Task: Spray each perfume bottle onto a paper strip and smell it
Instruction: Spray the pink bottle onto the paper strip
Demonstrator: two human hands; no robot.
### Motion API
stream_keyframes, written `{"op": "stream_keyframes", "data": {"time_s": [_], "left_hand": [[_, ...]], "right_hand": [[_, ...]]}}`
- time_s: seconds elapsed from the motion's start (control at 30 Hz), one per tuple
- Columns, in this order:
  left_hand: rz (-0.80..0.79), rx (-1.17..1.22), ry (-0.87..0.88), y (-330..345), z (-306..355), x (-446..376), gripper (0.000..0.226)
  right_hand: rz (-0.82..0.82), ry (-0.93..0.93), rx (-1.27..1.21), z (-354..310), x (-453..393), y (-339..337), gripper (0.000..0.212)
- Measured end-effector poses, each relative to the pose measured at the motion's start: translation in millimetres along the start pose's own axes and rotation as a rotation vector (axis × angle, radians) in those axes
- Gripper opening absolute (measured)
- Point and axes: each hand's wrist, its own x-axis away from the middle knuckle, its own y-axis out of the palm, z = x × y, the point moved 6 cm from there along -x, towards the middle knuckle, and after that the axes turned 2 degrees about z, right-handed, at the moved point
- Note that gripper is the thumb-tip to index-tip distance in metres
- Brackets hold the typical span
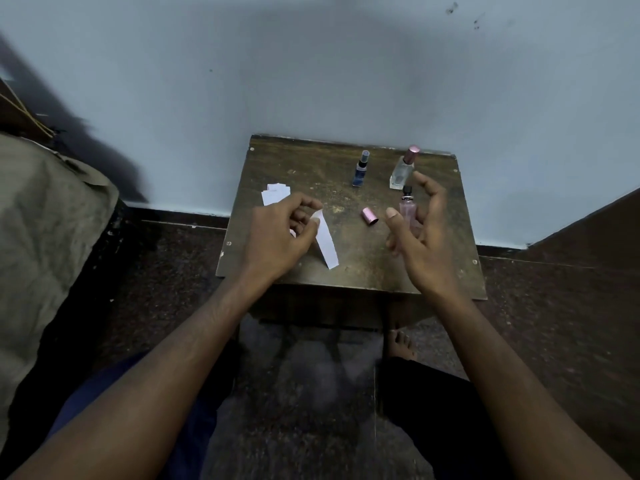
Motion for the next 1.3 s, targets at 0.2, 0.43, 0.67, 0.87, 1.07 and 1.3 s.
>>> {"op": "stream_keyframes", "data": {"time_s": [0.2,0.43,0.67,0.87,1.07,1.3], "left_hand": [[0.047,0.041,-0.003,-23,11,64,0.004],[0.111,0.105,-0.079,-69,47,139,0.005],[0.217,0.160,-0.133,-113,87,196,0.004],[0.147,0.119,-0.129,-99,85,211,0.005],[0.130,0.098,-0.163,-93,70,209,0.005],[0.144,0.143,-0.201,-91,56,180,0.006]], "right_hand": [[0.131,-0.106,0.089,-40,70,-10,0.047],[0.094,-0.249,0.267,-92,173,-23,0.046],[0.061,-0.251,0.235,-115,241,-36,0.046],[-0.108,-0.290,0.300,-98,270,-23,0.051],[-0.058,-0.353,0.247,-108,242,-20,0.037],[-0.054,-0.399,0.255,-105,218,-4,0.034]]}}
